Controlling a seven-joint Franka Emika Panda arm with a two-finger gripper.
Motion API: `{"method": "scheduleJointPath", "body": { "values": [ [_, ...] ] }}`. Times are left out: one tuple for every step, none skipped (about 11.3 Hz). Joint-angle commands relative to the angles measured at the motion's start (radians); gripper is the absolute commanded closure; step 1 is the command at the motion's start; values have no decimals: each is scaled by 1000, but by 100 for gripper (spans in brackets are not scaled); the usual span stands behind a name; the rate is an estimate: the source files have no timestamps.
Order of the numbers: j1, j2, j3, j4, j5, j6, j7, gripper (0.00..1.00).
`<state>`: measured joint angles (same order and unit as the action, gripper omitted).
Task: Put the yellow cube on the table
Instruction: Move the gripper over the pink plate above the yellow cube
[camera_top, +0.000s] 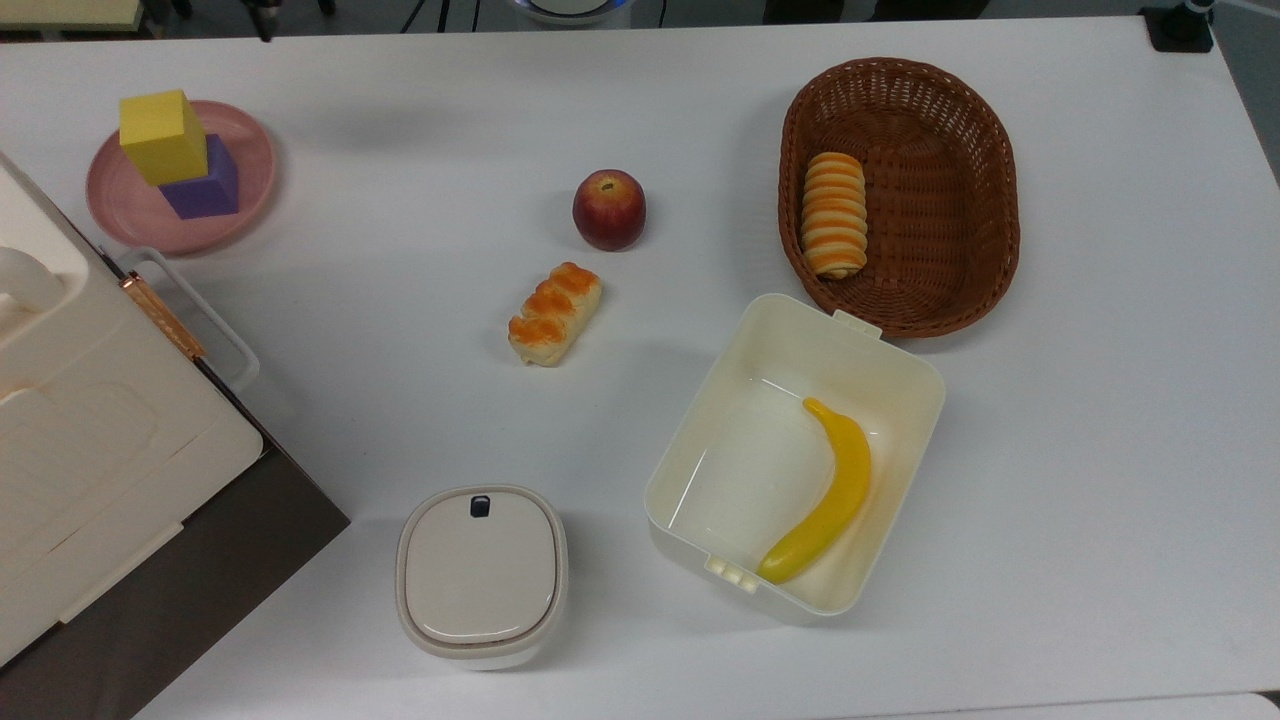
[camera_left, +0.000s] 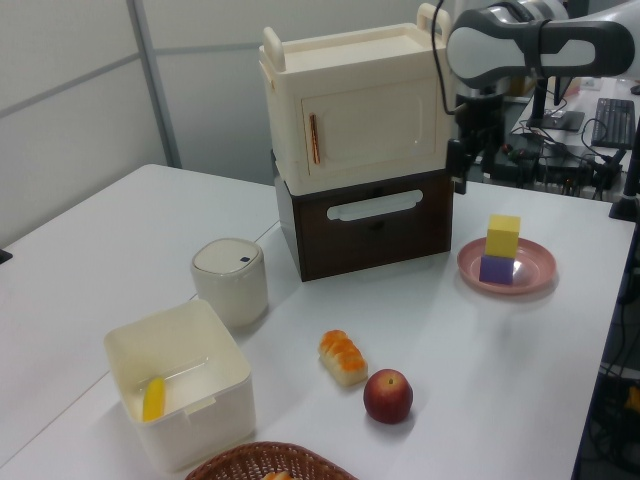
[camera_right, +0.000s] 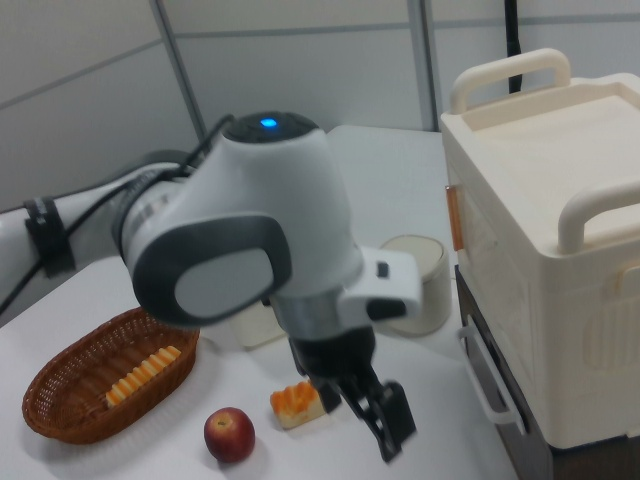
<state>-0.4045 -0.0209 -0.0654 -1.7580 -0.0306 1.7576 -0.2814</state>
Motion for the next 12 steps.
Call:
{"method": "scheduleJointPath", "body": {
  "values": [
    [-101, 21, 3, 11, -17, -23, 2, 0],
    [-132, 32, 1, 11, -17, -12, 2, 0],
    [-170, 51, 1, 11, -17, 18, 1, 0],
    [-192, 74, 1, 11, -17, 54, 1, 0],
    [-210, 94, -1, 11, -17, 86, -10, 0],
    [-220, 120, -1, 11, -18, 114, -13, 0],
    [-220, 143, -1, 11, -19, 137, -21, 0],
    [-220, 156, -1, 11, -22, 149, -92, 0],
    [-220, 168, -1, 11, -22, 152, -228, 0],
    [-220, 176, 1, 8, -20, 151, -345, 0],
    [-218, 183, 1, -6, -20, 151, -422, 0],
    [-217, 197, 1, -8, -22, 151, -480, 0]
  ]
}}
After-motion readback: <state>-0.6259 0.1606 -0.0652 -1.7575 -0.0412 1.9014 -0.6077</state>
